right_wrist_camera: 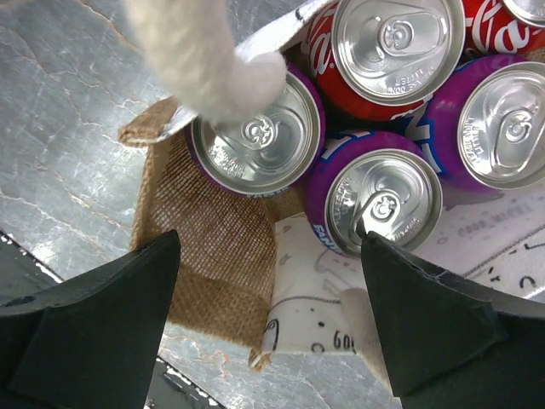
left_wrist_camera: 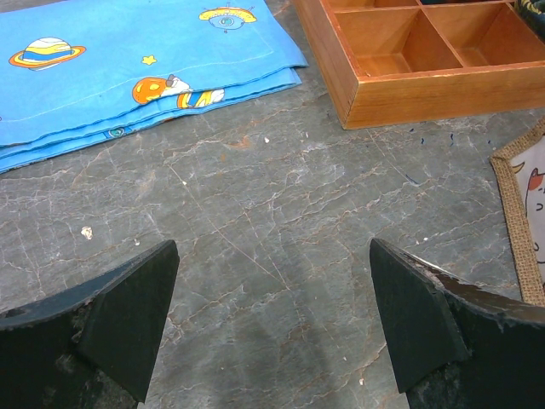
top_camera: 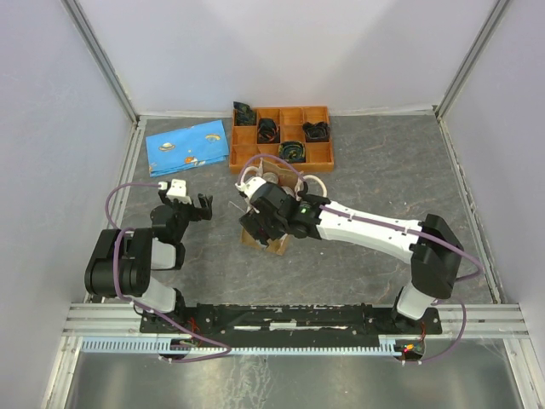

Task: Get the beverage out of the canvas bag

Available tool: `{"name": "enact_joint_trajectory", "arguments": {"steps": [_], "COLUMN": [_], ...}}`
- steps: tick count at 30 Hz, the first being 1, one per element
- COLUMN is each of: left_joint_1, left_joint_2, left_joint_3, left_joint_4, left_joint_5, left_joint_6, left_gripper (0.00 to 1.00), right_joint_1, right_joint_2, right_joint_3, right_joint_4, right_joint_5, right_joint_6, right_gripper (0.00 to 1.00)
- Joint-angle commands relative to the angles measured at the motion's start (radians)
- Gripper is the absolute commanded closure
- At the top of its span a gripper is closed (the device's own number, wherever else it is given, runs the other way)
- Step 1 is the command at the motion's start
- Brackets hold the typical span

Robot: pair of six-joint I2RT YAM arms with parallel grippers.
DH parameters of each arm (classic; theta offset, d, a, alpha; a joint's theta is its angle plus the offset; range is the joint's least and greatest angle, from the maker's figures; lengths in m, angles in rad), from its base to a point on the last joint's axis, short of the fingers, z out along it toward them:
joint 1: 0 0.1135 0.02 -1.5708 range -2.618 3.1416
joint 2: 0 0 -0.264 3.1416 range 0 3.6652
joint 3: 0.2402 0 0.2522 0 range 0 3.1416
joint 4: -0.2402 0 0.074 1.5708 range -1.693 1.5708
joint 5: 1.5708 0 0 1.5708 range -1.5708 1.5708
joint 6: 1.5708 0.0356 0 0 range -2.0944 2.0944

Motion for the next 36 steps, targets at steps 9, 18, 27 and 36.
{"name": "enact_joint_trajectory", "arguments": {"steps": [9,18,27,36], "left_joint_1": [0.004,0.005,0.003,0.003], "left_joint_2": [-0.008,-0.008,-0.008,-0.008], "left_joint_3": [0.003,0.002,0.002,0.002], "left_joint_4": [0.052,0.051,0.052,0.05], "left_joint_5": [0.015,0.014,0.015,0.015], "left_joint_6": [0.049,0.049,0.049,0.049], "left_gripper": [0.01,0.01,0.01,0.01], "right_joint_1": [0.028,0.03,0.027,0.002], "right_joint_2": [0.038,-0.056,-0.015,0.047], "right_joint_3": [0.014,0.051,0.046,0.05], "right_joint_4": [-0.071,-0.094,-0.08,-0.058], "right_joint_5": [0.052,0.155,0.223,0.217], "right_joint_6": [-0.003,-0.018,-0.055,-0.066], "right_gripper": [0.04,0.06,0.06,0.06]}}
